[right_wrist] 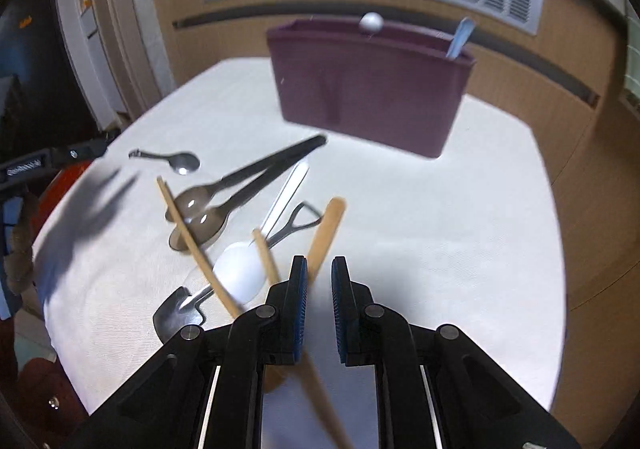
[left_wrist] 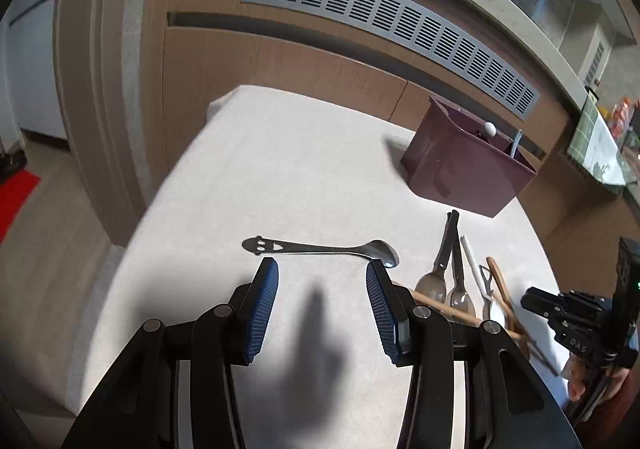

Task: Organize utensils
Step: 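Grasp a wooden chopstick with the right tool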

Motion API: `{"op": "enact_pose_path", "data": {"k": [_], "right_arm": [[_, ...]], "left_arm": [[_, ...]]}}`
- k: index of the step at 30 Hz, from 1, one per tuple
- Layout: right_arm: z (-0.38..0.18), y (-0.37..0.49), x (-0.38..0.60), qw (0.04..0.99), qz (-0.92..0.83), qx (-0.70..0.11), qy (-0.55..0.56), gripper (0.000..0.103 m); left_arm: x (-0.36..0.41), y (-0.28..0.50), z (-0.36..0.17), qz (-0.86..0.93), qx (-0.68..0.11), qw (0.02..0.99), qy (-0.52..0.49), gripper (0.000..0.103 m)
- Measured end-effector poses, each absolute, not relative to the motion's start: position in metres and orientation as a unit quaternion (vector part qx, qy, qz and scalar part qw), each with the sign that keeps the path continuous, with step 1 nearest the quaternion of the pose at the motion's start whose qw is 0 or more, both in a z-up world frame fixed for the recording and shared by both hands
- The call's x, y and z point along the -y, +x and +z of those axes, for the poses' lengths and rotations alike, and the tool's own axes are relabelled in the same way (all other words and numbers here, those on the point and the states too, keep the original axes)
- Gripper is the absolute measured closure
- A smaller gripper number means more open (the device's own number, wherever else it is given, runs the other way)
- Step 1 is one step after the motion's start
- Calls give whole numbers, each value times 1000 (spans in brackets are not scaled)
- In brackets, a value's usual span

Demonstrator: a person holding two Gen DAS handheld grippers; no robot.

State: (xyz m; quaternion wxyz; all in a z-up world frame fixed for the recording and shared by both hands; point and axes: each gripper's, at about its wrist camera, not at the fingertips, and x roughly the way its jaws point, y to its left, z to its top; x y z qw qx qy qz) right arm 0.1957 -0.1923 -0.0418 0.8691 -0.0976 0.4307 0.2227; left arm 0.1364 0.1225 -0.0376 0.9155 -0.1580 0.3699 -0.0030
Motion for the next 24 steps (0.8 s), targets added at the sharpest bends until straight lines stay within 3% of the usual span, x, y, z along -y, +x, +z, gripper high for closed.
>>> {"op": "enact_pose_path", "data": {"k": [18, 20, 24], "right_arm": [[-53, 177, 188, 843, 274, -439, -145, 91], [-51, 183, 193, 848, 270, -441, -116, 98], [-43, 191, 218, 864, 247, -437, -45, 99]], "left_arm": [[-23, 140, -47, -163, -421, 887, -96, 56], [-21, 141, -50, -163, -428, 883, -101, 56], [-30, 145, -53, -144, -431, 883, -119, 56]]}}
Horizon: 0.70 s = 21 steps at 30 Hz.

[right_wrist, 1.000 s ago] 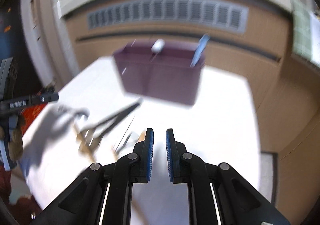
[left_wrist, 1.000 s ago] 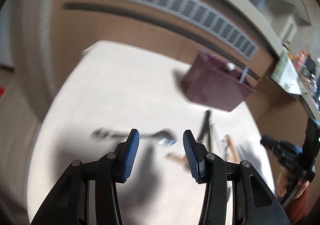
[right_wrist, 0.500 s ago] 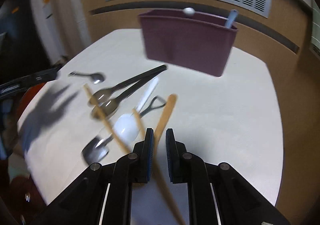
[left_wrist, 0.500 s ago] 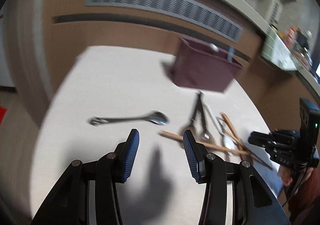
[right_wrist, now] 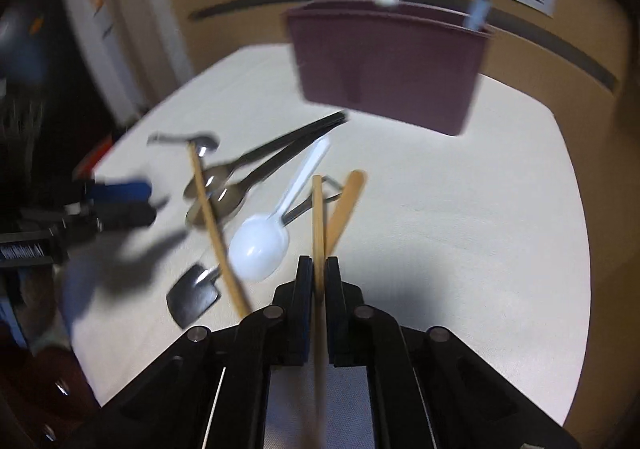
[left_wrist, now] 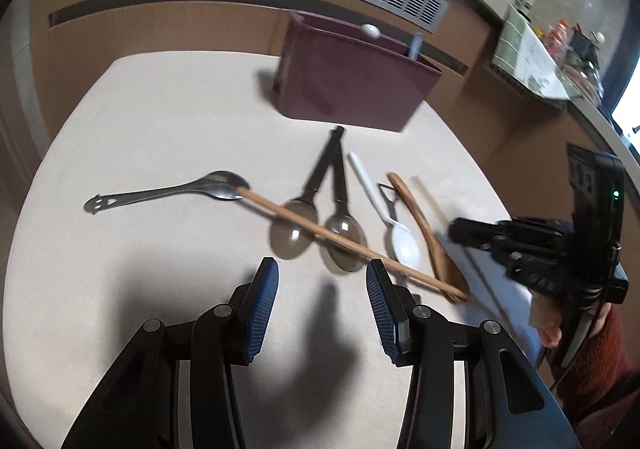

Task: Organize utensils
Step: 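Grasp a wooden chopstick with the right tool, then grasp the dark brown spoon with the left tool while the right tool holds the chopstick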

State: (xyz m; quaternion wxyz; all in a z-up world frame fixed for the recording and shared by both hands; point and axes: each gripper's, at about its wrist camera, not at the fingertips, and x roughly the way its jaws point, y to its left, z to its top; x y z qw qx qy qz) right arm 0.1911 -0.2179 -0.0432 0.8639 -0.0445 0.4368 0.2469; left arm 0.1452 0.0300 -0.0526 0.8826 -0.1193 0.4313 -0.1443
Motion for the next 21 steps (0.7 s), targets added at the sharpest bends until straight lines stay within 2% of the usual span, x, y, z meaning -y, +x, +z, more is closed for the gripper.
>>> {"op": "enact_pose_path", "data": {"k": [3, 8, 12, 15, 19, 21], "right_arm": [[-40, 194, 239, 874, 224, -432, -5, 99], [-44, 195, 253, 873, 210, -439, 17, 98], [-55, 197, 254, 866, 210, -452, 37, 98], [-60, 197, 253, 863, 209, -457, 43, 98], [-55, 192, 251, 869, 208, -448, 32, 98], [-52, 190, 251, 873, 207, -442, 27, 98]], "left_arm": [[-47, 149, -50, -114, -412, 895, -131, 56], [-76, 176, -52, -87, -408, 904, -94, 56], [-103, 211, -56, -65, -429, 891, -133, 57], [-82, 225, -49, -127, -431, 884, -129, 57], [-27, 237, -44, -176, -433, 883, -34, 57], [-4, 247, -47, -188, -440, 878, 0, 61]]}}
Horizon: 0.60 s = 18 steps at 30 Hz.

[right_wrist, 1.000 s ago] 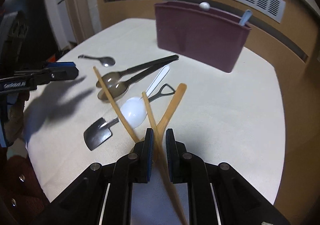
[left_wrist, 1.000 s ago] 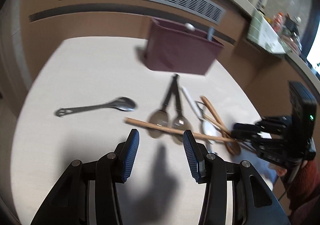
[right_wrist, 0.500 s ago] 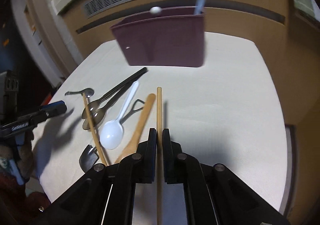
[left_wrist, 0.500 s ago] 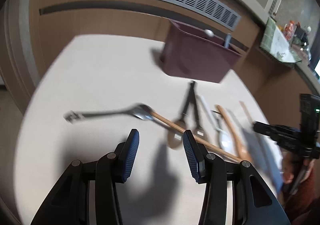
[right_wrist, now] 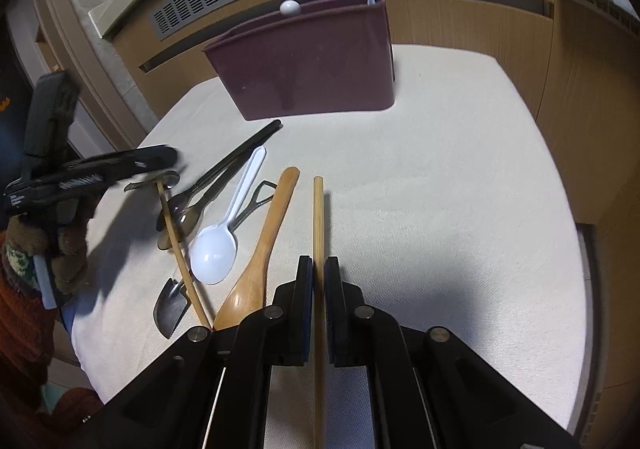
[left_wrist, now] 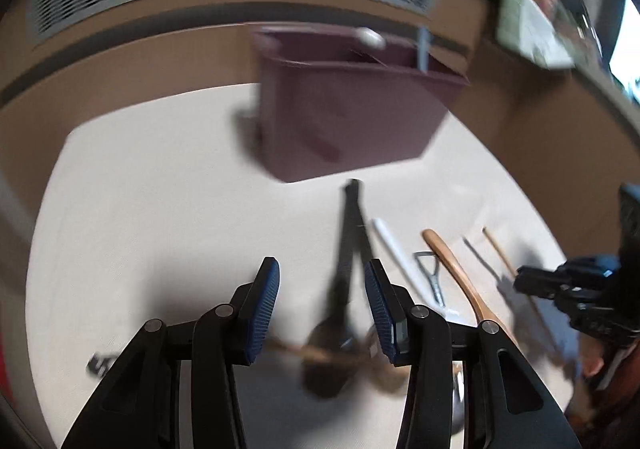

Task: Organize utensils
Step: 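Grasp the dark brown spoon with the left tool while the right tool holds the chopstick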

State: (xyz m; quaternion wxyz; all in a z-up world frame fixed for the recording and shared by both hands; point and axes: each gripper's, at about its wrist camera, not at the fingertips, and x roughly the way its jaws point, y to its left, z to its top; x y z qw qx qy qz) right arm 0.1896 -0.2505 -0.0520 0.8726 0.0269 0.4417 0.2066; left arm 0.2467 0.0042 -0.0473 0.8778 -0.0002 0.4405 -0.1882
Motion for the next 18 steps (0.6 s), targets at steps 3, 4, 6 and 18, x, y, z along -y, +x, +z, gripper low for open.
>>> {"op": "enact_pose_path", "data": {"k": [3, 4, 6, 18], "right_arm": [[-50, 188, 251, 875, 205, -438, 22, 98], [-49, 188, 251, 875, 205, -437, 22, 98], [-50, 189, 250, 875, 206, -437, 23, 98], [-46, 190, 244, 880, 214, -423, 23, 98]], "left_arm": [[18, 261, -52, -191, -454, 870, 30, 71], [23, 266, -53, -190, -458, 868, 39, 73], [34, 276, -55, -191, -469, 861, 51, 75], [46, 300, -60, -165, -487, 857, 45, 89]]}}
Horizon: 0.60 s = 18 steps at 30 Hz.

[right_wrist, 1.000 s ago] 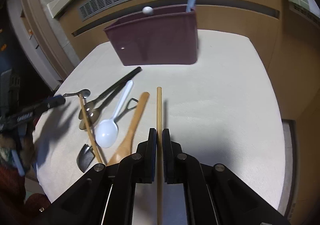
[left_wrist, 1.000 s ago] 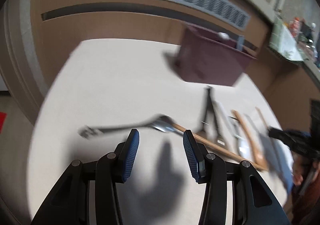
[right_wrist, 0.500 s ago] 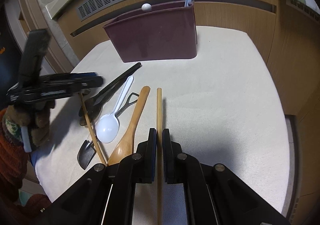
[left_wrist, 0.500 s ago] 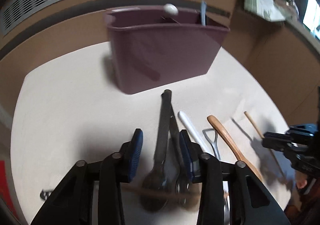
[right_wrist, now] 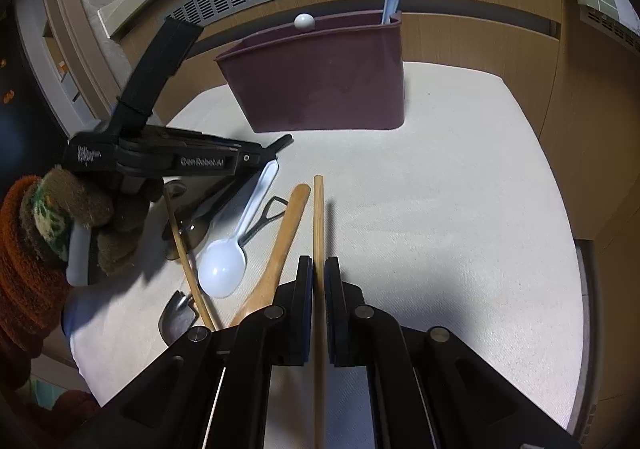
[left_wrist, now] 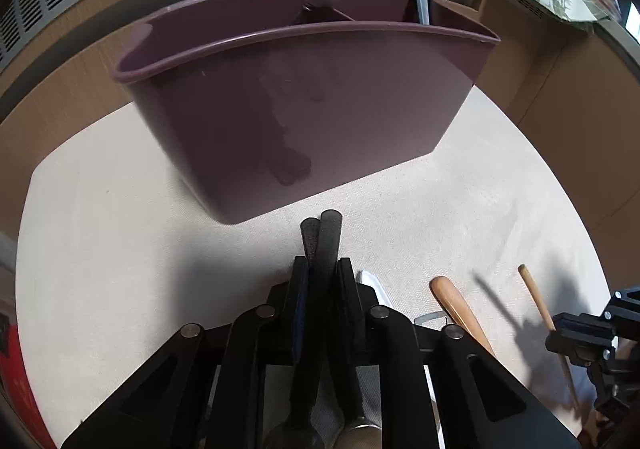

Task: Organize utensils
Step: 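Grasp the dark brown spoon with the left tool while the right tool holds the chopstick, then lift the dark spoon and chopstick toward the purple caddy with both tools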

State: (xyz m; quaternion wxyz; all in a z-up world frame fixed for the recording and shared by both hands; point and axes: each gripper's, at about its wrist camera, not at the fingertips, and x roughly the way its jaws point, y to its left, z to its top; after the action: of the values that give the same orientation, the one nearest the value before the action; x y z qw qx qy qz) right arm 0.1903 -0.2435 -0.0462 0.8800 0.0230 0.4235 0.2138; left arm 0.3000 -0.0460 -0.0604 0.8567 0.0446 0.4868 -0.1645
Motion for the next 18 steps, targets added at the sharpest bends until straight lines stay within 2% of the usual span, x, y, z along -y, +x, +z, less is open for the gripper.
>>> {"op": "enact_pose_path", "data": {"k": [4, 9, 14, 16, 17, 18], "right_arm": [[-46, 193, 244, 880, 209, -426, 28, 98], [-46, 198, 243, 879, 209, -428, 39, 98], [-33, 196, 238, 888, 209, -409, 34, 98], [-28, 194, 235, 890, 211, -403, 29, 98], [-24, 193, 233, 892, 212, -398, 28, 98], [-21, 192, 232, 894, 214, -394, 28, 98]], "left_arm": [[31, 275, -45, -166, -461, 872, 3, 89], [14, 222, 1, -177, -387, 904, -42, 91], [1, 185, 33, -180, -330, 925, -48, 91], [0, 179, 41, -182, -320, 928, -52, 93], [-1, 176, 44, -182, -316, 929, -56, 99], [-5, 176, 48, -181, -313, 930, -62, 99]]}}
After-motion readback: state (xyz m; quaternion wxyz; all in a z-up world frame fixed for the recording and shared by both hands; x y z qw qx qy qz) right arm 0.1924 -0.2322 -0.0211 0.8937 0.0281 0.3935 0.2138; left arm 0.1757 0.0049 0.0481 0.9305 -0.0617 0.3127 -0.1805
